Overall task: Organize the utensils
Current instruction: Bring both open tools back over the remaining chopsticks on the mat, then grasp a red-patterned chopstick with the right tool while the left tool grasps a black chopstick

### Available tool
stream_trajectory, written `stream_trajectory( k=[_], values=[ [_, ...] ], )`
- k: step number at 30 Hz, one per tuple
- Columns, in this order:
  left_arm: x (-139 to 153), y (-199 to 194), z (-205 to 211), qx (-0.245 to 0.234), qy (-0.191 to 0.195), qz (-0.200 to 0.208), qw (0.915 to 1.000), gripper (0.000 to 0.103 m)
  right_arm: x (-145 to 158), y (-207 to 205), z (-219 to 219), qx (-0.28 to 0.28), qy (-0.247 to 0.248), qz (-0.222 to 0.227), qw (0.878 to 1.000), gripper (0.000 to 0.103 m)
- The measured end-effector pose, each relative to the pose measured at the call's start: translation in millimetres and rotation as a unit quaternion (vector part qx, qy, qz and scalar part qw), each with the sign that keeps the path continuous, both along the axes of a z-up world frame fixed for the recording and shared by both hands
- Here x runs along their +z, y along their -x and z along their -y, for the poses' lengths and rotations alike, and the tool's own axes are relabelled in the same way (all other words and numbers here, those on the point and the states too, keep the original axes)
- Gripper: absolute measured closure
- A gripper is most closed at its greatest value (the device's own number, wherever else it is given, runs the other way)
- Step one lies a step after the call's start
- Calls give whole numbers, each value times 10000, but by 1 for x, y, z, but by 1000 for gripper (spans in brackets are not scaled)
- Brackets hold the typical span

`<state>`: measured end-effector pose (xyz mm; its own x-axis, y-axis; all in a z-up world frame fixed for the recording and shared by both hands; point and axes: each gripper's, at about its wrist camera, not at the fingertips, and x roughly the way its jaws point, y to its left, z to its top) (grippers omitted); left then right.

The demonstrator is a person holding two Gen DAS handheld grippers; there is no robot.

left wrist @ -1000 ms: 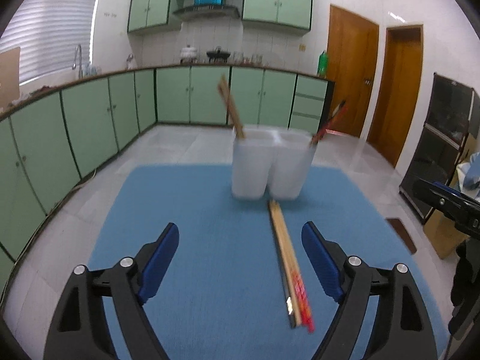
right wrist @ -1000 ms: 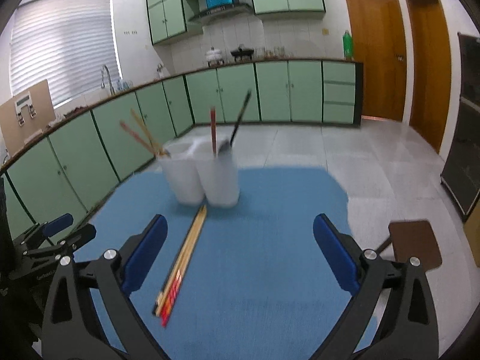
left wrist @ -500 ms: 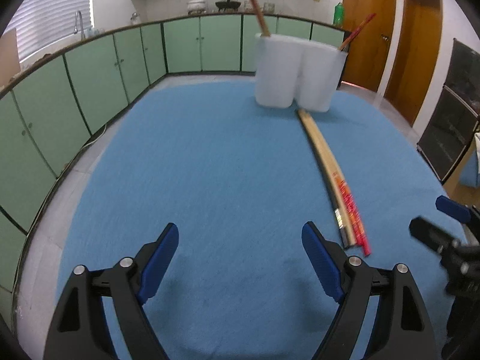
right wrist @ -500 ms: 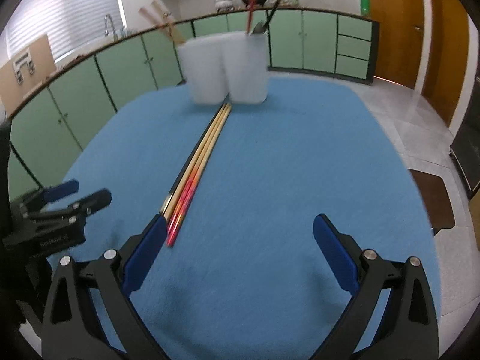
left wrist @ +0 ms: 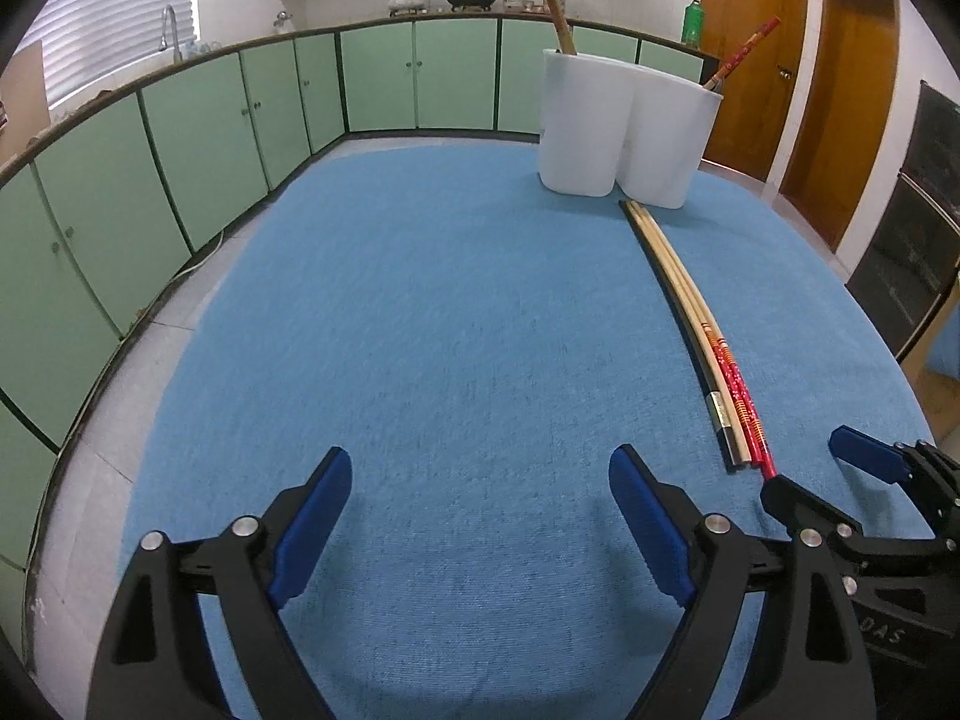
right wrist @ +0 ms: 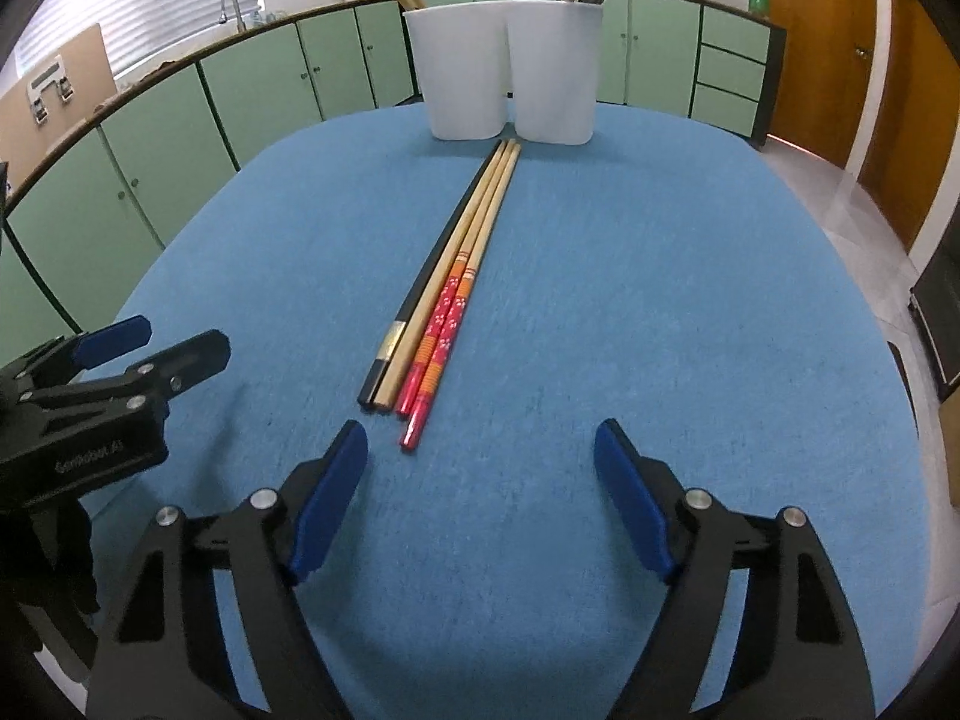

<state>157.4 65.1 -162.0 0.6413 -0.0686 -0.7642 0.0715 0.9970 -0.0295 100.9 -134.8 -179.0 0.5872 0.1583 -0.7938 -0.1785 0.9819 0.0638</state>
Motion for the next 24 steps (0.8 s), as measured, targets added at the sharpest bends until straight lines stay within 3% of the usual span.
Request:
stream_trajectory(
  k=[4, 10, 16, 20, 22, 24],
  values=[
    [-2, 1, 1, -7, 32, -18, 10000, 17, 0, -2, 4, -83, 102, 9, 9999, 35],
    [0, 1, 3, -36, 46, -23, 10000, 17, 5, 1, 20, -298, 320, 121, 9990, 36],
    [0, 3, 2, -32, 72, -32, 10000, 17, 10, 5, 21, -143, -99, 133, 9998, 43],
    [0, 3, 2, -18, 62, -20, 10000, 17, 2, 0, 9, -1, -116, -5, 9999, 60],
    [1, 3, 2, -7, 66, -18, 10000, 17, -1, 0, 5, -12, -9, 25, 10000, 64],
    [0, 2, 1, 4, 74, -19, 10000, 17, 0, -1, 4, 21, 23, 53, 10000, 77]
  ],
)
